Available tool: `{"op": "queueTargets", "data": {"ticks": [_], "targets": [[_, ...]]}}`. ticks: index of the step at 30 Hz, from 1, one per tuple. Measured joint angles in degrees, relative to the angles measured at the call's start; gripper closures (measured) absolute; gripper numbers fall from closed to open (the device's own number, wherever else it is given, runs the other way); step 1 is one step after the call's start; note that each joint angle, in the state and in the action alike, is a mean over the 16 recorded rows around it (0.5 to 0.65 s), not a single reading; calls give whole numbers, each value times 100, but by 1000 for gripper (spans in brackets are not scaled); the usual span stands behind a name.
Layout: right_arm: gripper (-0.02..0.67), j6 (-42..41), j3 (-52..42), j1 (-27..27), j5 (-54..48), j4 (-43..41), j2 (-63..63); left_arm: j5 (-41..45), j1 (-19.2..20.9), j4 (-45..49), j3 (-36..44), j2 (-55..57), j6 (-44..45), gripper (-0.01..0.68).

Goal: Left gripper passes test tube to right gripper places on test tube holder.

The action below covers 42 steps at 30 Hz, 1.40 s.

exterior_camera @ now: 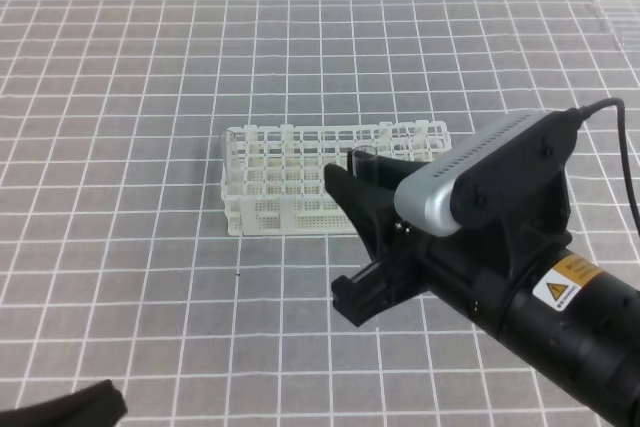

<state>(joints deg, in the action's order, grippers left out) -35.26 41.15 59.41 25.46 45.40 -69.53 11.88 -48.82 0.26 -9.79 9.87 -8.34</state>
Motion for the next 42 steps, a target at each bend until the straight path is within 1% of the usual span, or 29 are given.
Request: {"op": "queueTargets", "data": {"ticks": [8, 13, 22, 38, 42], "targets": [[640, 0, 0, 0, -19, 0, 0, -526, 0, -53, 774, -51, -86, 673], [640, 0, 0, 0, -46, 0, 0, -474, 0, -56, 980, -57, -93, 673], [640, 0, 0, 0, -163, -5, -3, -219, 0, -39, 1025, -54, -100, 673], [640, 1, -4, -12, -219, -46, -96, -179, -1, -26, 1044, -42, -85, 673], [640, 84, -6, -82, -184, -200, -186, -179, -1, -26, 1039, -45, -85, 673]]}}
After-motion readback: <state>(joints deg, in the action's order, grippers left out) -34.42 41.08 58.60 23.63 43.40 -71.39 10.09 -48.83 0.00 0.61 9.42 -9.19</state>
